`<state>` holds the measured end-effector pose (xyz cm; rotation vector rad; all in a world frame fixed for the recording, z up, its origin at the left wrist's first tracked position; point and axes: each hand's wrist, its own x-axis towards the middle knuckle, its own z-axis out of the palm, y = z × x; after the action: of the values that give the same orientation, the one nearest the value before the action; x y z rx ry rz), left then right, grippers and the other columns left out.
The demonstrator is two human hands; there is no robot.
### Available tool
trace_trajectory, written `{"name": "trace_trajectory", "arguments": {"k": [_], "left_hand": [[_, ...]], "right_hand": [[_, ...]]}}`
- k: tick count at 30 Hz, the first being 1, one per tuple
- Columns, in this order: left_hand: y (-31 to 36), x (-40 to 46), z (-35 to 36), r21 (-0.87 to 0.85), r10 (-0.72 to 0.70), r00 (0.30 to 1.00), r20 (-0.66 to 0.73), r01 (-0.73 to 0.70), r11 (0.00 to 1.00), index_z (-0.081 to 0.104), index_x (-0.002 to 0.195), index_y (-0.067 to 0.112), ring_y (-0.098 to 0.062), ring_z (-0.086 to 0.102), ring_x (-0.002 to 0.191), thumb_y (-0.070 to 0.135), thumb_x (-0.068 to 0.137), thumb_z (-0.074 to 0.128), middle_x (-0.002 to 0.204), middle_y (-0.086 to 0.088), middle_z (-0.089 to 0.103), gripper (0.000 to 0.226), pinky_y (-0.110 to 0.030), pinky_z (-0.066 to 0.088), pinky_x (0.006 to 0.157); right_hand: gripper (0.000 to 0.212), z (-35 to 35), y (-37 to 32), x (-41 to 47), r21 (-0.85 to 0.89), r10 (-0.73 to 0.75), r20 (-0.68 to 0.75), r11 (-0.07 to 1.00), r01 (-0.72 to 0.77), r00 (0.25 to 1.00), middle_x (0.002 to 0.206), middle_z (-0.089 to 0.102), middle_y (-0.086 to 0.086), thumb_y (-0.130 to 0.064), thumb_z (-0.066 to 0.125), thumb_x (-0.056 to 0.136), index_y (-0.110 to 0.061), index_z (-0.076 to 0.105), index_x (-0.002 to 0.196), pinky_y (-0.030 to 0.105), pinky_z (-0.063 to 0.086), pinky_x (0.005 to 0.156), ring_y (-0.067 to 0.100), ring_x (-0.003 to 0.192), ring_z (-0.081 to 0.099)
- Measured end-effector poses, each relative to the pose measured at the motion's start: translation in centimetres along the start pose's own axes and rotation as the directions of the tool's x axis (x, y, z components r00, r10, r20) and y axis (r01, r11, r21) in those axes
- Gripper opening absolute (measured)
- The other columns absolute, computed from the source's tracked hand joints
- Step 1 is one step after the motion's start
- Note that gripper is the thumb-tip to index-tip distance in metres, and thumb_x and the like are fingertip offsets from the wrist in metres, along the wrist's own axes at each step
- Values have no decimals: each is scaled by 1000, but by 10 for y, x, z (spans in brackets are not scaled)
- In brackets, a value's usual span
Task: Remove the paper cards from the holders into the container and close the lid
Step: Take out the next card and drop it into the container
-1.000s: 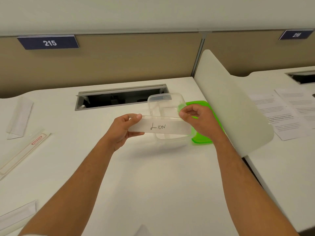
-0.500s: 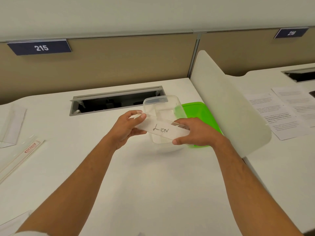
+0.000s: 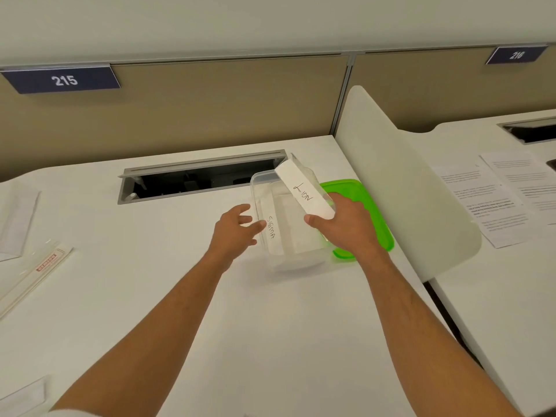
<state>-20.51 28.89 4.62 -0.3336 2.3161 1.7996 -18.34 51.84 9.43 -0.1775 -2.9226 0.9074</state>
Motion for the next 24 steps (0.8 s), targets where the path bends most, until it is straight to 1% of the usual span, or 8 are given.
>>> {"name": "trace_trajectory", "arguments": {"k": [3,6,10,12,14,17,19,24], "left_hand": [[-3,-2,9,36,18,1000,14,-18,999,47,140,27,-18,63,96,22,83,77,117,1,57,65,-13,50,47],[-7,-4,13,62,37,999,28,-39,997,50,139,29,-20,65,95,18,85,75,117,2,61,61,-16,53,48],[-10,-6,17,31,36,999,-4,-35,999,53,138,28,-20,67,91,13,86,73,114,-2,63,58,-18,54,48],[-11,-7,19,24,33,999,-8,-33,999,53,138,26,-22,66,92,12,86,72,112,-2,63,57,-21,57,50],[-11,-7,19,18,30,1000,-10,-29,999,53,139,26,-24,66,96,11,86,72,112,-1,63,58,-25,59,56],[-11,-8,20,6,32,999,-16,-32,999,53,139,26,-26,66,101,10,87,71,116,-4,63,58,-28,60,61],[-11,-9,21,2,32,999,-17,-32,999,53,139,27,-27,65,104,10,88,71,118,-5,63,57,-33,60,66],[-11,-10,21,5,29,999,-14,-29,1000,53,139,27,-27,65,105,11,88,70,118,-4,63,56,-36,59,68]], "right_hand": [[53,14,-7,1,-60,54,5,997,-54,999,107,68,6,-54,68,77,-20,58,116,30,40,63,31,94,63],[52,25,-13,1,-171,76,24,983,-70,997,105,66,12,-55,65,79,-15,57,111,34,43,66,35,94,62],[48,39,-16,3,-264,119,20,958,-110,993,108,64,16,-48,63,84,-8,53,109,34,38,66,38,98,60],[46,45,-15,4,-274,143,30,953,-129,989,110,63,16,-45,62,85,-7,52,108,34,37,67,38,100,60],[44,51,-13,7,-268,164,49,952,-146,985,111,63,15,-43,63,86,-7,52,108,33,37,67,36,101,60],[42,60,-11,11,-252,191,82,954,-165,978,114,62,14,-39,63,86,-5,53,109,32,36,67,35,104,59],[41,65,-9,15,-254,206,113,952,-173,972,115,61,14,-36,64,85,-4,54,110,31,37,68,35,106,59],[35,74,-8,23,-255,257,172,944,-209,951,117,61,14,-27,63,84,-3,59,110,29,39,67,34,106,60]]}}
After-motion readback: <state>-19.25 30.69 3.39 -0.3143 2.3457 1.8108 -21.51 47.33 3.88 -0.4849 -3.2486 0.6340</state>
